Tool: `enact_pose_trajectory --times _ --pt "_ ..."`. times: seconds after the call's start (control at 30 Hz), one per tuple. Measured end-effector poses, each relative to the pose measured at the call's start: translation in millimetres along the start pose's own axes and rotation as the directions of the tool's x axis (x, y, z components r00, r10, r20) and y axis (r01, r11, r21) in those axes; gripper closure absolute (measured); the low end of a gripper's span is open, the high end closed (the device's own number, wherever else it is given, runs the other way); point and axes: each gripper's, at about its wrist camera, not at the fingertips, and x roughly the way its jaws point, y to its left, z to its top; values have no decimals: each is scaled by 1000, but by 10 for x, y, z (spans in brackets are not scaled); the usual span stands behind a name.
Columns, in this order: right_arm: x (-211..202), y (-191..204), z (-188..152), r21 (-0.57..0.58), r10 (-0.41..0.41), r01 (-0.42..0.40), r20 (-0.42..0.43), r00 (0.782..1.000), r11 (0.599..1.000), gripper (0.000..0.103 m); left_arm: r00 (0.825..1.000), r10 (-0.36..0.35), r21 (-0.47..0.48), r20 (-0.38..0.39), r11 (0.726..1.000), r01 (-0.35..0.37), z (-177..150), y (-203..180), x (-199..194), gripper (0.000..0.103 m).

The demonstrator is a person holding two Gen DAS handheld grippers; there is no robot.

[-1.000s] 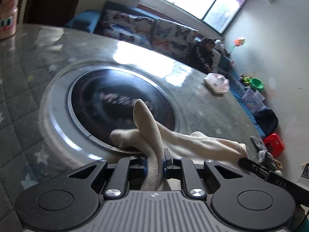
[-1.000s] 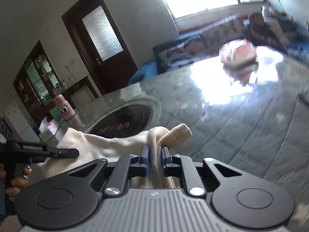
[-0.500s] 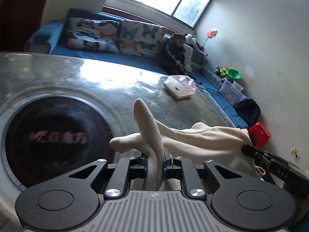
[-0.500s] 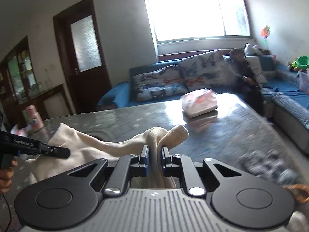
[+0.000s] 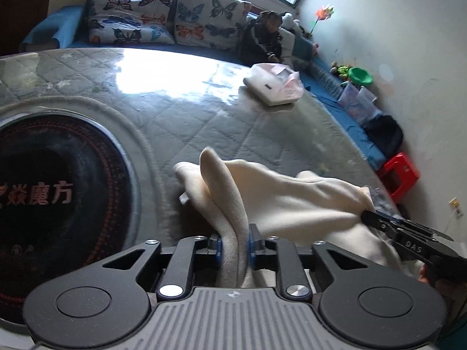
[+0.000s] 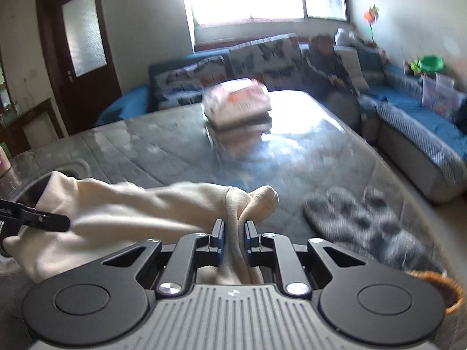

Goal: Fold clothes

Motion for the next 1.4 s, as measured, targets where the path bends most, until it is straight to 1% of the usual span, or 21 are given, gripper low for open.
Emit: enact_pose_trajectory --times 0.03,0.1,0.13,0.17,0.2,0.27,0.33,0.4,0.47,0.57,0.63,0.77,0.87,0.97,1.07,1.13,1.23,1.4 --pt "-2 -18 -12 -5 -2 2 1 1000 1000 84 1000 18 4 6 1000 -18 14 21 -12 72" --pt "-35 -2 19 -26 -23 23 14 1000 999 83 998 48 5 37 999 -48 51 58 -70 68" --pt "-57 16 46 -36 -29 30 25 999 999 82 996 63 4 55 998 -63 73 70 -106 65" --pt "-79 35 75 -47 -34 36 36 999 998 82 994 78 -3 77 997 -78 95 75 -148 65" --pt "-71 64 105 -55 -19 21 37 999 998 82 992 77 -8 97 997 -77 113 64 -191 65" --pt "-29 128 165 -71 26 -24 29 999 997 82 992 42 8 123 999 -44 127 -12 -260 65" --pt "37 208 213 -89 69 -67 16 997 994 82 991 -24 66 129 998 16 97 -172 -293 67" --pt "138 284 237 -101 98 -98 -6 995 990 82 990 -96 140 107 987 80 19 -361 -263 67" --pt "251 357 263 -118 104 -106 -21 994 987 82 986 -153 195 66 971 137 -77 -518 -180 67" --pt "418 407 314 -131 104 -109 -44 994 985 82 980 -200 240 10 952 192 -201 -687 -20 67" --pt "505 407 316 -134 97 -104 -53 994 986 82 977 -214 258 -15 943 211 -265 -746 56 67" --pt "584 402 319 -141 93 -101 -60 994 985 81 973 -226 286 -37 931 227 -383 -797 131 67" --pt "547 423 351 -152 110 -117 -54 992 981 81 973 -228 306 -26 925 225 -431 -800 124 66" --pt "514 522 381 -203 151 -165 -83 985 965 81 971 -237 305 -23 923 233 -453 -783 135 65" --pt "624 636 367 -249 150 -176 -119 982 953 80 970 -244 305 -21 922 238 -455 -766 139 65" --pt "699 682 373 -268 145 -171 -112 983 948 77 968 -248 301 -19 922 242 -454 -756 145 64" --pt "738 706 439 -249 152 -175 -108 982 953 77 967 -254 300 -15 922 246 -458 -746 153 63" --pt "637 827 527 -293 207 -233 -119 971 927 75 967 -254 305 2 921 241 -469 -738 95 61"
